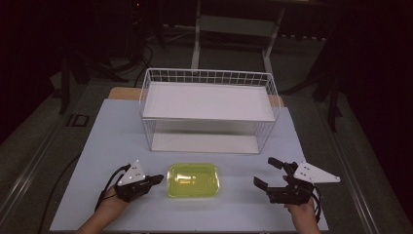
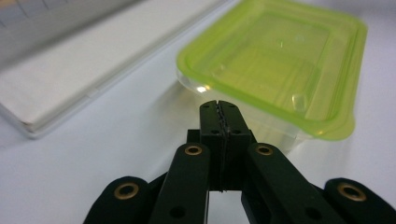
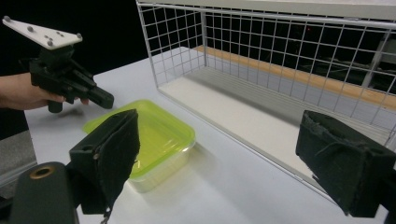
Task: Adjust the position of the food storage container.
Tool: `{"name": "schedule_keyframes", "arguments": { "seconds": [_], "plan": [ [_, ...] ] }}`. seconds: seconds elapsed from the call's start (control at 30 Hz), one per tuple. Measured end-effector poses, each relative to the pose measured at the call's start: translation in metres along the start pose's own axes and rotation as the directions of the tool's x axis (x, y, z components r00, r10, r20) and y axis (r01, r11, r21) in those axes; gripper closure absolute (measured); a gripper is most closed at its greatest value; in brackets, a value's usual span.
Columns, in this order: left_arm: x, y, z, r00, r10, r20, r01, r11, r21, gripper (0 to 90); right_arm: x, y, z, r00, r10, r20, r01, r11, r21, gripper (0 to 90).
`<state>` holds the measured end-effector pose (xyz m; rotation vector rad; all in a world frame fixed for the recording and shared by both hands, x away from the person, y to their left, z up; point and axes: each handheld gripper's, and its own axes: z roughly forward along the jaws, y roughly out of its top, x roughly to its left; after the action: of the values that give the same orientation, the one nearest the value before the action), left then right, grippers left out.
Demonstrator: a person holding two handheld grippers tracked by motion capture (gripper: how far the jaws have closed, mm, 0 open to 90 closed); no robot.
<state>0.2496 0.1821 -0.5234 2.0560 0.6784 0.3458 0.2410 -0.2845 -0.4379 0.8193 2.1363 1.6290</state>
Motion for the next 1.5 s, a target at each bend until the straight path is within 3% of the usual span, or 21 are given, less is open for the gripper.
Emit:
{"name": "schedule_keyframes", "arguments": {
  "seconds": [0.17,0.47,0.97,1.4,1.5],
  "plan": [
    [-0.003,0.003,0.01,0.9998,-0.012,0.018,0.012,0.9998,-0.014,90.0,0.0,0.0,0.0,1.0,-0.001,0.0,0.001,1.0,0.0,13.5],
    [-0.014,0.015,0.028,0.9987,0.032,0.039,-0.031,0.9992,-0.023,90.0,-0.001,0.0,-0.002,1.0,-0.005,0.004,0.005,1.0,-0.004,13.5],
    [-0.022,0.025,0.048,0.9971,0.026,0.071,-0.023,0.9992,-0.033,90.0,0.0,-0.001,0.001,1.0,-0.009,0.001,0.009,1.0,0.006,13.5],
    [-0.026,0.029,0.062,0.9967,0.014,0.079,-0.011,0.9992,-0.038,90.0,0.001,-0.002,0.003,0.9999,-0.01,-0.002,0.01,1.0,0.014,13.5],
    [-0.027,0.031,0.061,0.9969,0.026,0.075,-0.024,0.9992,-0.032,89.9,0.001,-0.003,0.003,1.0,-0.009,-0.003,0.009,1.0,0.013,13.5]
  ]
}}
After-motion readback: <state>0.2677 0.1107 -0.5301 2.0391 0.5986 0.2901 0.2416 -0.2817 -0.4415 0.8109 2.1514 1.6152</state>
